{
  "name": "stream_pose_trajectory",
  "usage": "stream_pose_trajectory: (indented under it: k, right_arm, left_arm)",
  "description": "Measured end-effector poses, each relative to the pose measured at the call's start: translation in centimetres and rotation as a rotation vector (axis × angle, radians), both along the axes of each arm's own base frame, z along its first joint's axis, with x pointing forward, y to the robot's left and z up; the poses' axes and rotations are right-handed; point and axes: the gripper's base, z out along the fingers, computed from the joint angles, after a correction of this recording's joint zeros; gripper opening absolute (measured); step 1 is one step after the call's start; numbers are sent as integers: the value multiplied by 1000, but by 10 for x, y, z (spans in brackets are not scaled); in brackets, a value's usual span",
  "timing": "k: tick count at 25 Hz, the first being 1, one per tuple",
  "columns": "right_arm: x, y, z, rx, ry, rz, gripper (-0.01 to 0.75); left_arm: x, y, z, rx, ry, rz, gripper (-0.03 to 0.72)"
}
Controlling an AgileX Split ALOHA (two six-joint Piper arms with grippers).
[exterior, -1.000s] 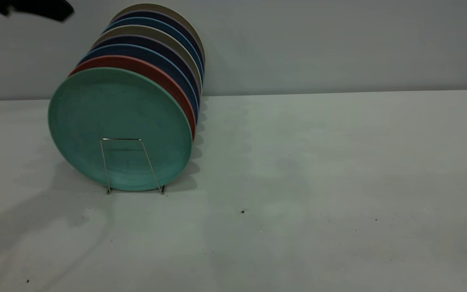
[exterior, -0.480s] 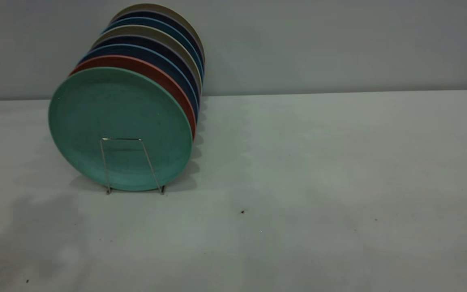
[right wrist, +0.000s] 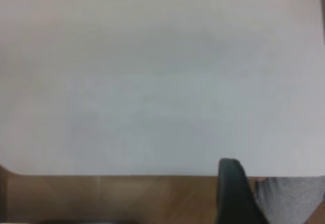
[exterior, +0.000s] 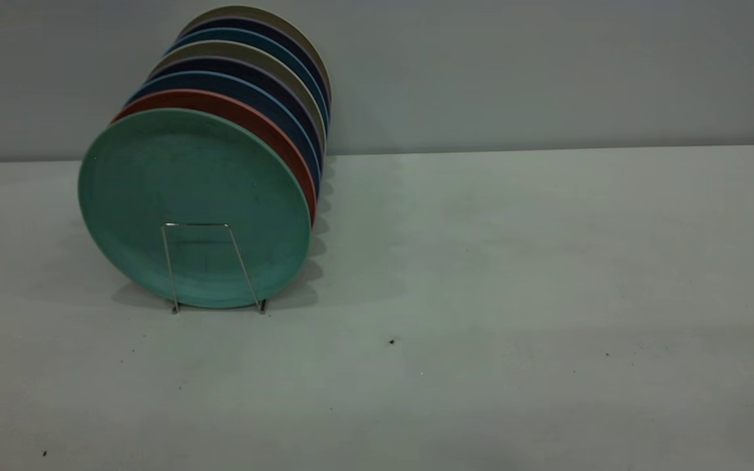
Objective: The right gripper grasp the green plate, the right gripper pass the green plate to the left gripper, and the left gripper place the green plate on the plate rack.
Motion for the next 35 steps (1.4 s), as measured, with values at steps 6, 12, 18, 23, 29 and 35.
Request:
stream_pose_trajectory:
  k: [6, 12, 18, 23, 29, 35]
  right_arm:
    - [0, 3, 0, 1, -2, 88, 439]
    - [0, 4, 0, 1, -4, 101, 439]
    - [0, 4, 0, 2, -5, 101, 439]
    - [0, 4, 0, 2, -6, 101, 439]
    - [-13, 0, 4, 15, -105, 38, 439]
    - [-45, -4, 5, 20, -317, -74, 439]
  left_arm:
    - [-62, 2, -66, -66, 91, 147, 474]
    - [-100, 3, -116, -67, 53, 169, 474]
    - [-121, 5, -116, -76, -90, 180, 474]
    - [-136, 5, -115, -87, -197, 177, 474]
    - [-147, 5, -115, -93, -263, 173, 474]
    - [-152, 5, -116, -98, -306, 171, 474]
